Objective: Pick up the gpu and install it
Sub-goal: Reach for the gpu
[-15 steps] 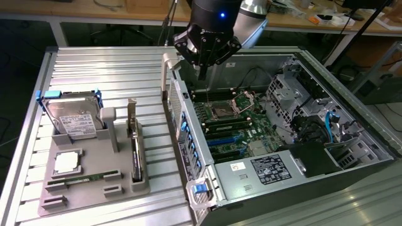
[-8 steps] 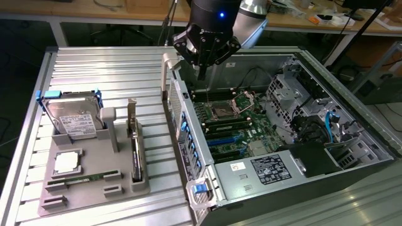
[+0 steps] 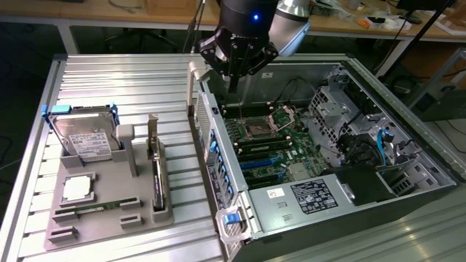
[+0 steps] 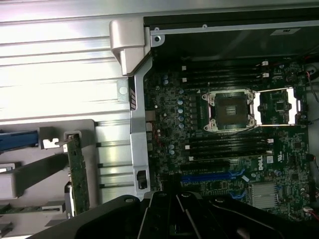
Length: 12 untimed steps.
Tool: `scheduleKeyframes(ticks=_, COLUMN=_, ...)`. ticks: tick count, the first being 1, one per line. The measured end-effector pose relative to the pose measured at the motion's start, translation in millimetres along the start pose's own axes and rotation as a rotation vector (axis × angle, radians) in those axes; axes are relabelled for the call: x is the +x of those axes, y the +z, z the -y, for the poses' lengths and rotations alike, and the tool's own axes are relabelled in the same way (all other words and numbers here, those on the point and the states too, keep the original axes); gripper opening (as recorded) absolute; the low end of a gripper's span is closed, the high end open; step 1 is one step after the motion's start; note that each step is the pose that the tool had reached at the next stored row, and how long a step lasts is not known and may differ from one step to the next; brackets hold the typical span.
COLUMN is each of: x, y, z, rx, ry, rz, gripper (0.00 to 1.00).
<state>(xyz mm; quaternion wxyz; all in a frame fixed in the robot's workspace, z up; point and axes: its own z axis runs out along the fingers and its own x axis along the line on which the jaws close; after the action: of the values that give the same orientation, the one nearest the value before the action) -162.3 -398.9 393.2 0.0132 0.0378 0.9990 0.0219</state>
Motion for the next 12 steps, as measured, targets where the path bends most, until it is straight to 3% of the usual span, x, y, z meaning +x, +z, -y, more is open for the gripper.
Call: scheduleKeyframes(ticks=12, x=3.6, y=-0.1, z=0.3, rx=0.0, ry=0.0, rz=0.0, gripper=0.11)
